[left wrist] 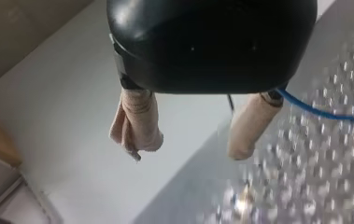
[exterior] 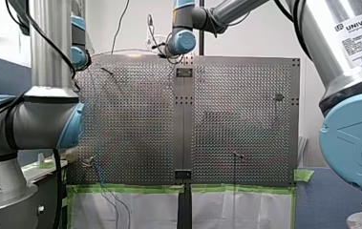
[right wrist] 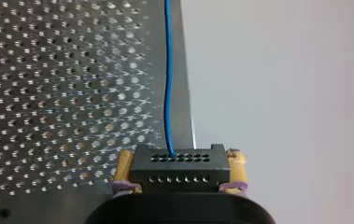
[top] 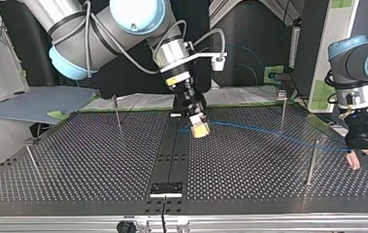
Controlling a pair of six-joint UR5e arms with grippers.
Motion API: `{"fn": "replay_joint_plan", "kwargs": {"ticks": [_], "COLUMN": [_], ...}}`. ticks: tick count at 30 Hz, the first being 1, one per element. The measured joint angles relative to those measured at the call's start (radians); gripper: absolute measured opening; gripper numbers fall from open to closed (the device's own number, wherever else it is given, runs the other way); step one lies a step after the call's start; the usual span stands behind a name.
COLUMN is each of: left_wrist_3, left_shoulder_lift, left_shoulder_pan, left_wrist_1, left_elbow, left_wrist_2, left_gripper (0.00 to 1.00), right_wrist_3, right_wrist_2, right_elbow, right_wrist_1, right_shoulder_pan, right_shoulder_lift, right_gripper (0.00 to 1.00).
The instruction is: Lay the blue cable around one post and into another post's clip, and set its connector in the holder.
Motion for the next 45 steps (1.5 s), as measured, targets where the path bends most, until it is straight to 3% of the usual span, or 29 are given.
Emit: {"fn": "replay_joint_plan", "kwargs": {"ticks": [9, 13, 25, 31, 37, 45], "left_wrist_3": [-0.011, -0.013, -0.038, -0.058, -0.035, -0.011], "left_shoulder_lift": [-0.055, -0.084, -0.158, -0.184, -0.231, -0.246], "left_shoulder_pan": [0.085, 0.105, 0.064, 0.044, 0.036, 0.018], "left_wrist_1": [0.066, 0.077, 0.15, 0.183, 0.165, 0.134], "left_elbow": [0.008, 0.014, 0.033, 0.048, 0.076, 0.077], "left_wrist_2": [0.056, 0.09, 0.181, 0.182, 0.178, 0.162], "left_gripper": [1.0, 1.0, 1.0, 1.0, 1.0, 1.0], "right_wrist_3": [0.005, 0.008, 0.009, 0.009, 0.009, 0.008], "right_wrist_2": [0.0, 0.0, 0.009, 0.016, 0.025, 0.087], "right_elbow": [-0.042, -0.055, -0.06, -0.061, -0.061, -0.058], "right_wrist_1": [-0.018, -0.023, -0.05, -0.056, -0.053, -0.007], "right_shoulder_pan": [-0.009, -0.011, -0.034, -0.055, -0.078, -0.121], "right_shoulder_lift": [0.016, 0.031, 0.046, 0.064, 0.086, 0.109], "right_gripper": [0.0, 0.0, 0.0, 0.0, 0.0, 0.0]}}
